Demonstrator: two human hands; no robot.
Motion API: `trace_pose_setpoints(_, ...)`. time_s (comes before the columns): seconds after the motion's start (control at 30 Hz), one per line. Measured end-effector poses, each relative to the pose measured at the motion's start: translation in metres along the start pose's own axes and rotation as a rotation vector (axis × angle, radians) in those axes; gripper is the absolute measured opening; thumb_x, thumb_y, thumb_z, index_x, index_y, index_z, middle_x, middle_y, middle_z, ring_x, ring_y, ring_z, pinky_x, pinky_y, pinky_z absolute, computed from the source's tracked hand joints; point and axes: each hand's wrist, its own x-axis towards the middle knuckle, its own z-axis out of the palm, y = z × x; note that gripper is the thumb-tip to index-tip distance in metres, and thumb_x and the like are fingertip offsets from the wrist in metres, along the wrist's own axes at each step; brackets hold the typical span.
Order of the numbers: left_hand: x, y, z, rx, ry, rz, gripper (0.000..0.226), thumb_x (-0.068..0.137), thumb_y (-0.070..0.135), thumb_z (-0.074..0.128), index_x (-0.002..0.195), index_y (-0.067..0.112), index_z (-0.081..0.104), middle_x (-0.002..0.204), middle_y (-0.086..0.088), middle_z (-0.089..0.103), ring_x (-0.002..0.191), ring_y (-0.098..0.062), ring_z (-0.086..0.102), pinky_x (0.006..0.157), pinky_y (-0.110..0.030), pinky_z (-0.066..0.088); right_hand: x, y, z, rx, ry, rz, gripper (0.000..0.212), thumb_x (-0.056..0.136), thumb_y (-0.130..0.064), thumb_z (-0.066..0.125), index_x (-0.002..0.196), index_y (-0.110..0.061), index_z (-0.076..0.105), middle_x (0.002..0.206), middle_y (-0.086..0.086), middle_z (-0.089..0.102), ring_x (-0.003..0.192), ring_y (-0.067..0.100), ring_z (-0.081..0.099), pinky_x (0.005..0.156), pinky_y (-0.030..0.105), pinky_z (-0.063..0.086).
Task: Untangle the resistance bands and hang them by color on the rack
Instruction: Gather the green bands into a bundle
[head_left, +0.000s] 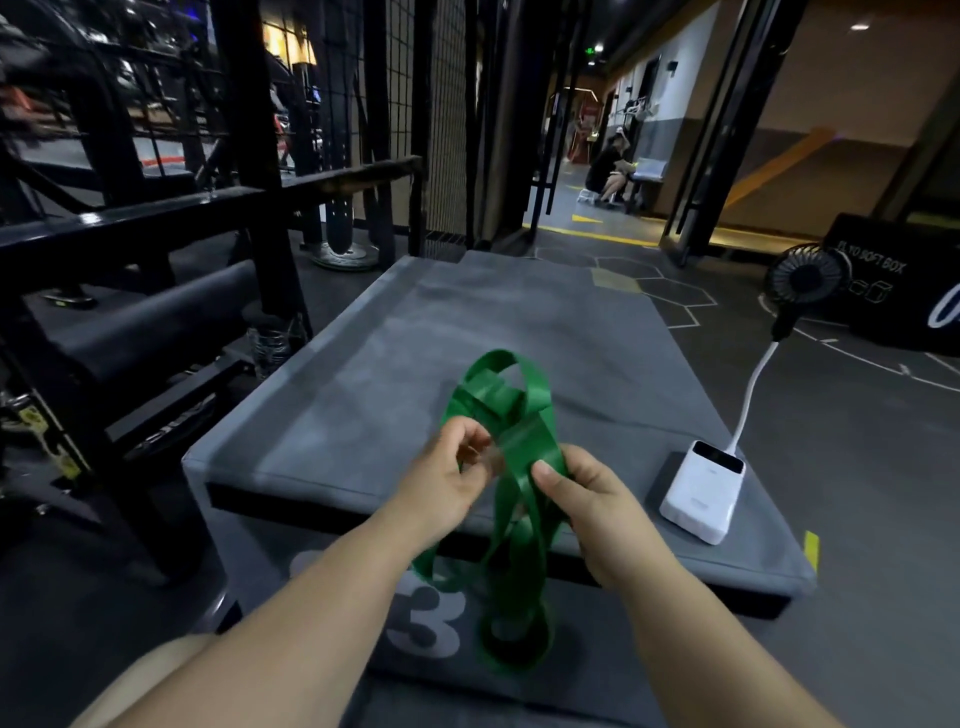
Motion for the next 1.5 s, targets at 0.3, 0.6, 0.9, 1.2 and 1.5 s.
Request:
trace_pose_setpoints(0.3,0.032,-0.009,0.009,-0.217,-0.284,0.050,0.038,0.091,0.030,0.059,0.124,0.048,0.051,0.139,0.008,0.053,0.130,-0.008,0.047,0.110,-0.031,0.037,0.020,-0.022,-0.012,0.302,-0.088,0.051,0.017,0.073,-0.009,0.059,0.087,-0.008,0.069,0.073,0.019,0.066,0.044,0.019,0.056,0.042,0.025,0.049)
trace_pose_setpoints(0.6,0.031,0.010,0.028,-0.340,-0.477,-0.126,0.020,0.100,0.001,0.038,0.090,0.011,0.053,0.062,0.003,0.062,0.054,-0.013,0.060,0.049,-0.017,0.049,0.018,-0.015,-0.021,0.260,-0.477,0.119,0.039,0.076,-0.023,0.075,0.093,0.003,0.051,0.060,0.007,0.057,0.054,0.018,0.053,0.059,0.025,0.047)
trace_pose_setpoints(0.9,0.033,-0.003,0.025,0.239,-0.183,0.168,0.020,0.094,0.017,0.056,0.112,0.021,0.063,0.113,0.004,0.060,0.113,-0.017,0.054,0.096,-0.034,0.043,0.018,-0.024,-0.031,0.439,-0.396,-0.038,0.043,0.078,-0.024,0.075,0.116,-0.006,0.066,0.058,0.000,0.046,0.055,0.015,0.044,0.060,0.025,0.043)
trace_pose_setpoints(1.2,0.021,0.010,0.017,-0.103,-0.250,0.121,0.006,0.094,0.030,0.058,0.097,0.033,0.053,0.092,0.013,0.062,0.096,-0.010,0.059,0.087,-0.026,0.046,0.021,-0.041,-0.031,0.612,-0.099,-0.204,0.030,0.089,-0.006,0.045,0.099,-0.013,0.072,0.088,0.008,0.067,0.101,0.031,0.067,0.092,0.043,0.054)
trace_pose_setpoints(1.5,0.014,0.009,0.018,0.102,-0.280,0.083,0.050,0.072,0.035,0.079,0.107,0.041,0.043,0.103,0.014,0.063,0.098,-0.004,0.062,0.092,-0.038,0.052,0.017,-0.053,-0.035,0.398,-0.029,-0.326,0.027,0.090,-0.009,0.049,0.095,-0.020,0.073,0.113,0.005,0.071,0.122,0.029,0.058,0.106,0.045,0.043)
